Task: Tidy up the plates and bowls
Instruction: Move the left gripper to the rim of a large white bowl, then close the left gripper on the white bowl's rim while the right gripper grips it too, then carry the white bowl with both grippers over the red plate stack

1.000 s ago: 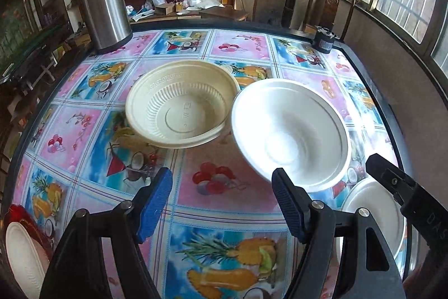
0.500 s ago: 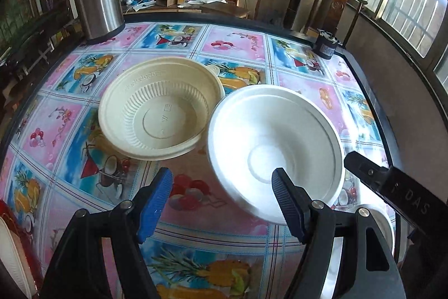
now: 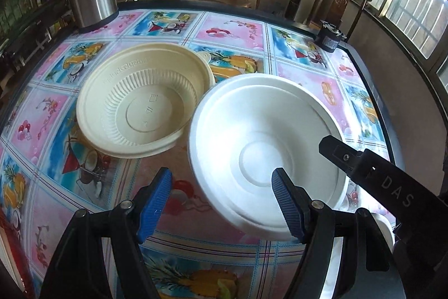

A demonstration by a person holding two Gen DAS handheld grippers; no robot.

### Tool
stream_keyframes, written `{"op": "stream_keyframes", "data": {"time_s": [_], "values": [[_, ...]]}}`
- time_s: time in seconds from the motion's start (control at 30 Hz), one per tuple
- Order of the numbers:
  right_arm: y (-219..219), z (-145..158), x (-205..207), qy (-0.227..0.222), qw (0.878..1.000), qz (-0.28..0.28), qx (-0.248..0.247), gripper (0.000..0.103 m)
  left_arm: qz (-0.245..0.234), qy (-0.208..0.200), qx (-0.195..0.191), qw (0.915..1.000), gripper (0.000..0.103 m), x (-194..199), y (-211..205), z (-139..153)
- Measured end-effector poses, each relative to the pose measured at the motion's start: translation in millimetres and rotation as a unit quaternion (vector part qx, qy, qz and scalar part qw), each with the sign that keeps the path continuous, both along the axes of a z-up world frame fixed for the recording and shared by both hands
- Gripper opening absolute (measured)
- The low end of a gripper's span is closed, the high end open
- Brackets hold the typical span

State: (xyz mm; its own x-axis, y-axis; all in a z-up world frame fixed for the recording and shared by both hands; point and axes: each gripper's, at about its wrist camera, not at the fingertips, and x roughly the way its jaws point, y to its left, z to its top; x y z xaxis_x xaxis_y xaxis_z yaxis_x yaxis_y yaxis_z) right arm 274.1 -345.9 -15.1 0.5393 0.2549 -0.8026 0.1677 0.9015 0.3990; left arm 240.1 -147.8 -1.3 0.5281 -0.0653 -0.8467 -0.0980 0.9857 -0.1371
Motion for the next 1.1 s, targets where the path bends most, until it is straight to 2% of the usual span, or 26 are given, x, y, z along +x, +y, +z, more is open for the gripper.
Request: {"op": "stream_keyframes", "data": {"time_s": [0.1, 0.17, 0.2, 0.23, 0.3, 0.5, 0.7, 0.9, 1.1], "values": [[1.1, -1.2, 1.4, -0.002, 1.000, 0.002, -0.001, 0.035, -0.001, 0.003, -0.012, 0.9999, 0.074, 0.4, -1.7, -3.5], [0.8, -2.0, 1.2, -0.002, 1.000, 0.002, -0.001, 0.021, -0.001, -0.001, -0.019, 0.9998, 0.072, -0.3, -1.2, -4.7], [0.7, -2.7, 1.5, -0.001, 1.000, 0.002, -0.001, 0.019, -0.002, -0.003, -0.023, 0.9997, 0.064, -0.7, -1.1, -5.0], [1.1, -3.5, 1.8, 0.000, 1.000, 0.005, -0.001, 0.017, -0.005, 0.000, -0.027, 0.9996, 0.045, -0.7, -1.4, -6.0], [1.8, -3.6, 0.4, -0.001, 1.000, 0.008, 0.001, 0.017, -0.008, 0.015, -0.023, 0.9996, 0.030, 0.8, -2.3, -10.4], [3.8, 3.8, -12.6, -0.015, 1.000, 0.016, 0.001, 0.014, -0.010, 0.018, -0.033, 0.9992, 0.023, -10.2, 8.8, -12.1], [20.7, 20.2, -44.7, -0.029, 0.999, 0.033, -0.007, 0.014, -0.015, 0.005, -0.033, 0.9993, 0.023, -45.4, 26.2, 8.9], [55.9, 36.9, -90.1, -0.047, 0.997, 0.058, -0.007, 0.014, -0.003, -0.009, -0.027, 0.9996, 0.023, -91.7, 60.4, 24.5], [95.2, 39.3, -129.4, -0.052, 0.995, 0.081, 0.008, 0.014, 0.016, -0.012, -0.011, 0.9997, 0.023, -131.4, 95.0, 24.6]]}}
